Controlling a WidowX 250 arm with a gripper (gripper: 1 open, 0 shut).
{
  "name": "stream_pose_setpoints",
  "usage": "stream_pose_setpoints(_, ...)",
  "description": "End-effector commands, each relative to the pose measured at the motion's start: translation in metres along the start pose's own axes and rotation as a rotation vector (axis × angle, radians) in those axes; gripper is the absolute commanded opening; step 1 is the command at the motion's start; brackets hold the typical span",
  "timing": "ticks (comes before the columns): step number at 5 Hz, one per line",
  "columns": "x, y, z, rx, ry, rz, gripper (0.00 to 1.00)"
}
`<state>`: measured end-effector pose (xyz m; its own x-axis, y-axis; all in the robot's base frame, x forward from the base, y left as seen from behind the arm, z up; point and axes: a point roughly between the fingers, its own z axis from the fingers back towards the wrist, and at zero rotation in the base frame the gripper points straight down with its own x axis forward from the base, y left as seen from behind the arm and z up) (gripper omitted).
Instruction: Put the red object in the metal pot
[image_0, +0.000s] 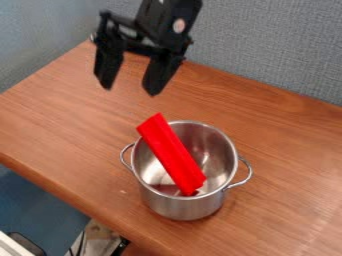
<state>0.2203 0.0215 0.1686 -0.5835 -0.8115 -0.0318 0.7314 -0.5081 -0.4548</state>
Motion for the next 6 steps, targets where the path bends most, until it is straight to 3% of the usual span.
stream_pose_setpoints(1, -0.002, 0.005, 0.014, 0.084, 0.052, -0.059, 0.00)
stream_pose_setpoints(2, -0.004, 0.005, 0.013, 0.059, 0.063, -0.102, 1.00)
stream_pose_setpoints(5, 0.001, 0.021, 0.012, 0.050, -0.085, 0.111, 1.00)
stream_pose_setpoints(6, 0.003, 0.018, -0.006, 0.097, -0.072, 0.043, 1.00)
